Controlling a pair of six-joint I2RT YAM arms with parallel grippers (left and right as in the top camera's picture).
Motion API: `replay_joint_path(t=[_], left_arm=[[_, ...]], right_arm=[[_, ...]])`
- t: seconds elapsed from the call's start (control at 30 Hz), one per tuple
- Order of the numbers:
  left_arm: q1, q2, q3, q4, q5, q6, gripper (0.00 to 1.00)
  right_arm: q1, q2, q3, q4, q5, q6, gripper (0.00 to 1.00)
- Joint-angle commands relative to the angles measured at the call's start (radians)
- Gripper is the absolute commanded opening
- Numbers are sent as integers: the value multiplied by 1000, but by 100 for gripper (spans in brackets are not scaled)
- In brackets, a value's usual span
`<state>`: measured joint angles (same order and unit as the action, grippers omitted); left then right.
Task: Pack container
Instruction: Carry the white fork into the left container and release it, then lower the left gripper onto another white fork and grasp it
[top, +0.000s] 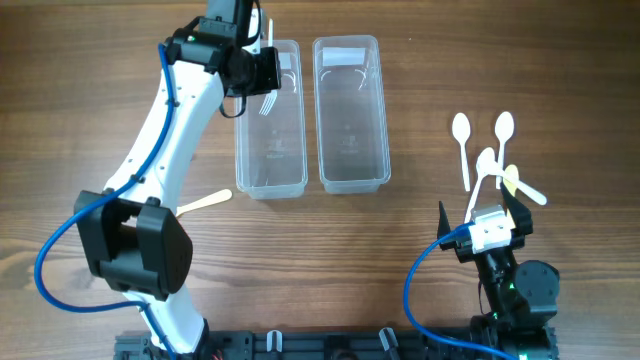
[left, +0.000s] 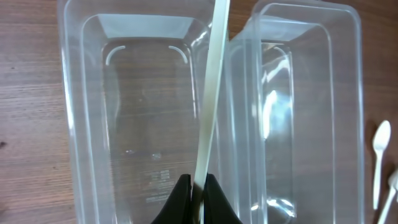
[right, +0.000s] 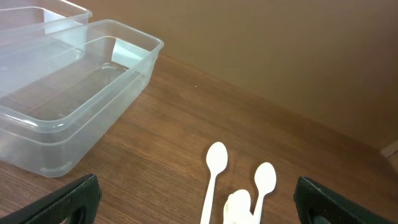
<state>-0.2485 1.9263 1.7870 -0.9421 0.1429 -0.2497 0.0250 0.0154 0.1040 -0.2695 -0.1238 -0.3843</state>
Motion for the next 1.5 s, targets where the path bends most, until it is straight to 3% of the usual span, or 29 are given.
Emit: replay_joint_path(t=[0.0, 0.07, 0.1, 0.13, 0.17, 0.4, 0.53, 0.6, 0.63, 0.73, 0.9, 1.07, 1.23, 1.47], left_arm=[[4, 18, -3, -22, -34, -27, 5], [4, 25, -3, -35, -36, -27, 10], [4, 28, -3, -42, -36, -27, 41], [3, 32, -3, -50, -35, -27, 59], [3, 34, -3, -57, -35, -27, 65], [22, 33, -3, -64, -93, 8, 75], [102, 17, -3, -77, -190, -156, 71], [155, 14, -3, -78, -189, -264, 98], [186, 14, -3, -81, -189, -332, 100], [275, 15, -3, -89, -189, -479, 100], [383, 15, -3, -97, -178, -600, 100], [432, 23, -8, -178, -222, -905, 77], [429, 42, -72, -170, -321, -1155, 77], [431, 76, -206, -54, -355, -1221, 78]], right_arm=[[-3, -8, 0, 3, -12, -8, 100], [-3, -8, 0, 3, -12, -8, 100], [-3, -8, 0, 3, -12, -8, 100], [-3, -8, 0, 3, -12, -8, 100], [-3, -8, 0, 3, -12, -8, 100], [-3, -8, 0, 3, -12, -8, 100], [-3, -8, 0, 3, -12, -8, 100], [-3, -8, 0, 3, -12, -8, 100], [-3, -8, 0, 3, -12, -8, 100], [-3, -8, 0, 3, -12, -7, 100], [-3, -8, 0, 3, -12, -8, 100], [-3, -8, 0, 3, -12, -8, 100], [-3, -8, 0, 3, -12, -8, 100], [-3, -8, 0, 3, -12, -8, 100]])
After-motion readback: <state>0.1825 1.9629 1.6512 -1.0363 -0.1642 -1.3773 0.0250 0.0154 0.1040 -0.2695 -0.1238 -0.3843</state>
